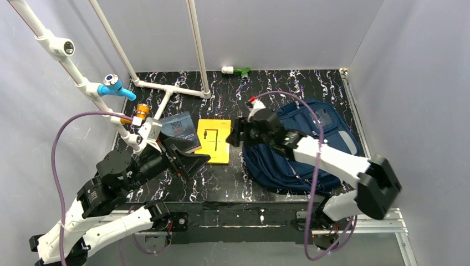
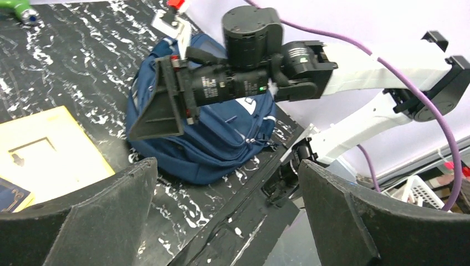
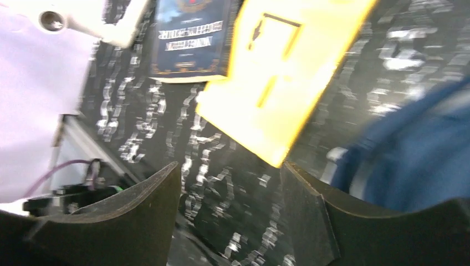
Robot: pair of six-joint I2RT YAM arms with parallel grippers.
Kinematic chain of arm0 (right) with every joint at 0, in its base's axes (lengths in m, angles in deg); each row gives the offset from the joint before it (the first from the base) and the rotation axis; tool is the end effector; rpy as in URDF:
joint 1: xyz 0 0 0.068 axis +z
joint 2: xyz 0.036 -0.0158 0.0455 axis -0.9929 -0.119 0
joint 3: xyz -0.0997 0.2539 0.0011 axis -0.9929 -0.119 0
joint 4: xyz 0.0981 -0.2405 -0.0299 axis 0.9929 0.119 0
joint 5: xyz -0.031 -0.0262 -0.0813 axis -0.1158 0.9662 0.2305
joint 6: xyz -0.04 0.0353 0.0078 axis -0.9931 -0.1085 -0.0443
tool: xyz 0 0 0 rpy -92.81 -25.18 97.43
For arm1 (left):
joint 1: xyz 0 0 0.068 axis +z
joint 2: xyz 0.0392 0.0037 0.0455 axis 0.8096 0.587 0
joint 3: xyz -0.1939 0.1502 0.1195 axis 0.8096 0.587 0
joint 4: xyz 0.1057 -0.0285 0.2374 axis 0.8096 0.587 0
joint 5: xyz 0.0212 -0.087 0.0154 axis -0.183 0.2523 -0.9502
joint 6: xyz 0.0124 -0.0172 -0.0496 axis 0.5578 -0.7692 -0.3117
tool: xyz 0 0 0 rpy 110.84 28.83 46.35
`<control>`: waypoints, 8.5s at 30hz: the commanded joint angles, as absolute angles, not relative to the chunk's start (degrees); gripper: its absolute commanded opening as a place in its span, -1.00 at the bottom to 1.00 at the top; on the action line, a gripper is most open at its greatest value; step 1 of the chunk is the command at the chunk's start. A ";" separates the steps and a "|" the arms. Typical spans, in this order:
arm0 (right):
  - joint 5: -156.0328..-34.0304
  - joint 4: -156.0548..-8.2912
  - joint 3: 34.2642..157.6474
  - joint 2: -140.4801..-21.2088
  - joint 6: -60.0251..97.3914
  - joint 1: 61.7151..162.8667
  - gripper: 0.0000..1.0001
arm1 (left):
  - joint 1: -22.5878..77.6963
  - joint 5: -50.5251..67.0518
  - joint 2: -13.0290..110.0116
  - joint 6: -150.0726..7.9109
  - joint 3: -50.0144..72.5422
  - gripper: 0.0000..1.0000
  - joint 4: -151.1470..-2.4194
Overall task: Pack the student bag
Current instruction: Pick up the book from the center of the board, then place the book in the student bag.
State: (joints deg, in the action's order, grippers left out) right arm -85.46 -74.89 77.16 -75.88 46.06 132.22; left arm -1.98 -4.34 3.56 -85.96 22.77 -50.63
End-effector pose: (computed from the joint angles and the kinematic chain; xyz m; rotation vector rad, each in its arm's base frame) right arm 0.2009 0.2296 0.2954 -0.2572 2.1439 0.8491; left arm 0.0485 -0.0673 0.4341 0.3353 1.5287 -1.1031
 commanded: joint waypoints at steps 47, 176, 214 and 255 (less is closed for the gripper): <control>-103.89 -127.67 108.31 -134.94 88.04 137.10 -0.97 | -1.76 -12.65 -6.12 -87.49 21.28 0.96 -36.86; -34.34 -34.57 81.82 -94.97 40.79 154.12 0.34 | -1.76 -24.66 3.68 -105.00 37.12 -1.00 -47.26; -32.07 -46.01 86.20 -56.77 32.09 147.94 -0.97 | -1.32 -1.74 38.04 -140.31 35.02 -1.00 -83.89; -31.94 -43.86 85.78 -53.27 31.38 147.59 -0.97 | -4.02 4.59 73.09 -132.06 13.46 0.69 -70.26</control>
State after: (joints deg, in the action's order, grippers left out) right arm -34.64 -37.86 83.11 -54.24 30.98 147.39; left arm -3.83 6.61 78.88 -137.37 16.34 -84.68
